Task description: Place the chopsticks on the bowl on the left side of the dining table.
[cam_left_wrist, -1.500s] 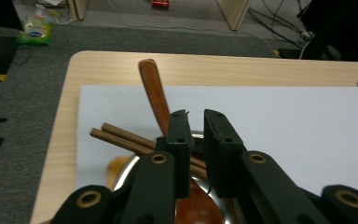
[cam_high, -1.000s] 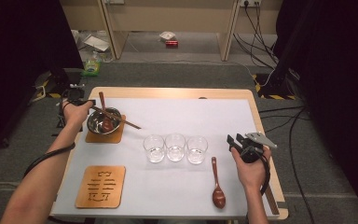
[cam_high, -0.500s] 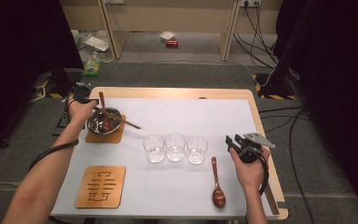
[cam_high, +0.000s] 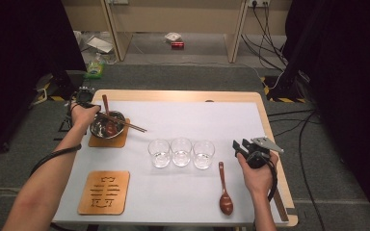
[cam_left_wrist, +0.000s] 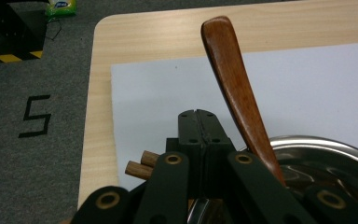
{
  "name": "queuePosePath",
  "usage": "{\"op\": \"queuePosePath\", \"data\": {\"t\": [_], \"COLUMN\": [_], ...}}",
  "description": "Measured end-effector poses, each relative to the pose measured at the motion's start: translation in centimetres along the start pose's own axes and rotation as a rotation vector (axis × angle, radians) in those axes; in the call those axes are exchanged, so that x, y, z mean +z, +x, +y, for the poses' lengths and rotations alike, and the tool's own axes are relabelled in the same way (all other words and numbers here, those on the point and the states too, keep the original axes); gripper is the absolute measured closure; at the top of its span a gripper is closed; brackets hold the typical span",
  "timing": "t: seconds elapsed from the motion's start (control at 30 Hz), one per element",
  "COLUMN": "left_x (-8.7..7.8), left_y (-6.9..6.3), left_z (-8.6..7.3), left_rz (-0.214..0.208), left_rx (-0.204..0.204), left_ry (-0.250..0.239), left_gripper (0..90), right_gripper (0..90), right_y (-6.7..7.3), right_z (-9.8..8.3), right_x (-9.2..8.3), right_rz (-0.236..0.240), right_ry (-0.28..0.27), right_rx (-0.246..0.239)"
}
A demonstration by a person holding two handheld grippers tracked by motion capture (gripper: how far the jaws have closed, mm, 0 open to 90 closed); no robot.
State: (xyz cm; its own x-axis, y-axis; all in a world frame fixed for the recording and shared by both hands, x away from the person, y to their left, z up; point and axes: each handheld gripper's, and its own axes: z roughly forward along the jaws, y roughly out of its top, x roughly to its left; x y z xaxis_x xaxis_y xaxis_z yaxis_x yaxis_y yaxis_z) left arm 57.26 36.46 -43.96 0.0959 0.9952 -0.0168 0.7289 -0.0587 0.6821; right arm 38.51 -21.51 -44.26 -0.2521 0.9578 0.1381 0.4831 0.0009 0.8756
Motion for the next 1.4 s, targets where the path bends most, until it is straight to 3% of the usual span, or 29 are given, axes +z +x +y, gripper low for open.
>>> {"op": "queuePosePath", "data": {"t": [0.3,0.6,0.7,0.93,1.13,1.4], "left_x": [-0.8,-2.1,-2.4,-3.2,-3.8,-4.2], "left_y": [0.5,1.5,1.7,2.3,2.5,2.9], "left_z": [-0.6,-1.5,-1.9,-2.5,-3.2,-3.6], "left_rz": [0.03,0.049,0.044,0.039,0.027,0.035], "left_rx": [0.02,0.009,-0.01,-0.007,-0.017,-0.001], "left_ry": [0.065,0.109,0.124,0.155,0.151,0.155], "left_gripper": [88.8,88.9,88.9,88.9,88.9,88.7], "right_gripper": [58.6,58.5,58.6,58.6,58.5,58.5], "right_y": [0.0,0.2,0.2,0.3,0.4,0.4], "right_z": [0.0,0.1,0.1,0.1,0.2,0.2], "right_x": [0.0,0.0,0.0,0.0,0.0,0.0], "right_rz": [0.0,0.0,-0.003,0.002,0.004,0.006], "right_ry": [-0.002,-0.003,-0.002,-0.004,-0.007,-0.009], "right_rx": [0.0,-0.006,-0.01,-0.011,-0.01,-0.009]}}
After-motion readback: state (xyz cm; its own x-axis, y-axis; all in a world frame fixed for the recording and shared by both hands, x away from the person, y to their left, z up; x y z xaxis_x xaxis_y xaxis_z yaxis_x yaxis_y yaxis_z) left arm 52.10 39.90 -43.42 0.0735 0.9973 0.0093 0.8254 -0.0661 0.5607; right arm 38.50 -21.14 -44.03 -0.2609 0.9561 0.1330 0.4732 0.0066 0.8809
